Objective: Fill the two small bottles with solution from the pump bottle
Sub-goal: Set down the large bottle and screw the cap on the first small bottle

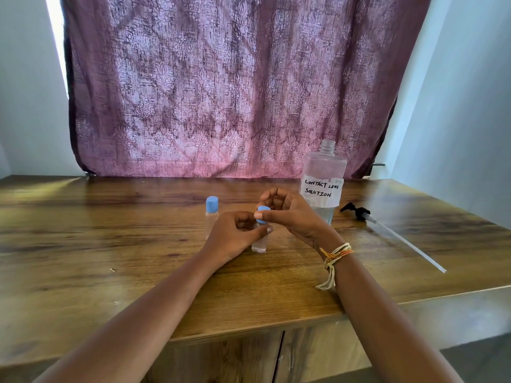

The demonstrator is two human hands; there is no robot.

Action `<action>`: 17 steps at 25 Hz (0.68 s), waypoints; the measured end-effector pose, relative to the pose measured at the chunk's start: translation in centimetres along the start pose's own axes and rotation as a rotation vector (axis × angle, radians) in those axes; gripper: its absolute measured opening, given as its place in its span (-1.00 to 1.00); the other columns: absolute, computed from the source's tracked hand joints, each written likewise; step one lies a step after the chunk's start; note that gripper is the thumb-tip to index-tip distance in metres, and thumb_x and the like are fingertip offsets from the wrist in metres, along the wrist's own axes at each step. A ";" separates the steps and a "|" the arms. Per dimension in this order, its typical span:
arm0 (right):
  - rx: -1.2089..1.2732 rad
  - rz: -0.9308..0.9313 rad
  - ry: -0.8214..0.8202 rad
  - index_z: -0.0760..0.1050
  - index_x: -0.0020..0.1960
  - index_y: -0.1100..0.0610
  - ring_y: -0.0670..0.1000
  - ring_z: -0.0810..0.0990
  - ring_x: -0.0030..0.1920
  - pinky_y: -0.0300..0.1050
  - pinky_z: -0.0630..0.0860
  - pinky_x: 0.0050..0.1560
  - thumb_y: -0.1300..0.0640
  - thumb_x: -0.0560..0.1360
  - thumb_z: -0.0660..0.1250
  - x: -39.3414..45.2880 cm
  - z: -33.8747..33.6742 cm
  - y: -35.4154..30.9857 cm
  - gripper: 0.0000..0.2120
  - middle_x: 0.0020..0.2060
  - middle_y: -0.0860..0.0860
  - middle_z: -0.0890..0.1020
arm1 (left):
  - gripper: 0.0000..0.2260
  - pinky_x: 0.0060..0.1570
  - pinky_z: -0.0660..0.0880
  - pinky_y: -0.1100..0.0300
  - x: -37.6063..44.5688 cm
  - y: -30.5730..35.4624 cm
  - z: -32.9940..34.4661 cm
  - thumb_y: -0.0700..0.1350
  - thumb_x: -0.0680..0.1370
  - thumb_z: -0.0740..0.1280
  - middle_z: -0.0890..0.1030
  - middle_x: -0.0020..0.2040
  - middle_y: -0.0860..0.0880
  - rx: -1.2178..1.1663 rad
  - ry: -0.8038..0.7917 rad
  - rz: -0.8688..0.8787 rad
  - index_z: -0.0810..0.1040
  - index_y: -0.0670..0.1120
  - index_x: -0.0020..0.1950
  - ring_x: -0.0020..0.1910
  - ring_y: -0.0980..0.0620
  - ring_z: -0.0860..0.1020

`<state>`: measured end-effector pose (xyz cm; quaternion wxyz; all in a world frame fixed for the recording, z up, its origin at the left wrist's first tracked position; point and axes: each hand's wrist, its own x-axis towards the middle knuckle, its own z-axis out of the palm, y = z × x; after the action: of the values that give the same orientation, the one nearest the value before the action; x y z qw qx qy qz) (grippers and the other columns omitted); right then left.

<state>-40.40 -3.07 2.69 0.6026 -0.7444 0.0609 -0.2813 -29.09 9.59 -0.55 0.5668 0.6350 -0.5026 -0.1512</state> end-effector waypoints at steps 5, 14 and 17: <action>0.167 0.039 -0.152 0.44 0.24 0.21 0.10 0.61 0.11 -0.14 0.56 0.04 0.40 0.37 0.31 -0.3 -0.4 -0.6 -0.56 0.12 0.16 0.64 | -0.75 0.07 0.58 0.13 0.1 0.2 0.0 0.00 0.40 0.52 0.73 -0.07 -0.02 0.014 0.002 -0.007 0.69 -0.04 0.04 -0.02 0.03 0.67; 0.008 0.023 -0.033 0.49 0.07 0.15 -0.02 0.62 -0.16 -0.19 0.58 -0.07 0.43 0.34 0.46 -0.2 -0.2 -0.1 -0.63 -0.16 0.06 0.63 | -0.83 -0.13 0.52 0.34 0.1 0.1 0.1 -0.06 0.41 0.52 0.73 -0.14 -0.02 0.001 0.006 0.003 0.70 -0.06 -0.03 -0.19 0.19 0.63; 0.050 0.062 -0.122 0.44 0.24 0.20 0.08 0.62 0.00 -0.11 0.56 0.02 0.37 0.35 0.39 -0.2 -0.4 -0.3 -0.53 0.03 0.15 0.64 | -0.80 -0.19 0.47 0.44 0.1 0.1 0.1 -0.05 0.41 0.52 0.72 -0.15 0.01 0.024 -0.002 0.014 0.70 -0.07 -0.01 -0.21 0.25 0.61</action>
<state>-40.85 -3.19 2.89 0.6320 -0.7426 0.0402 -0.2179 -29.14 9.48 -0.42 0.5595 0.6383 -0.5094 -0.1419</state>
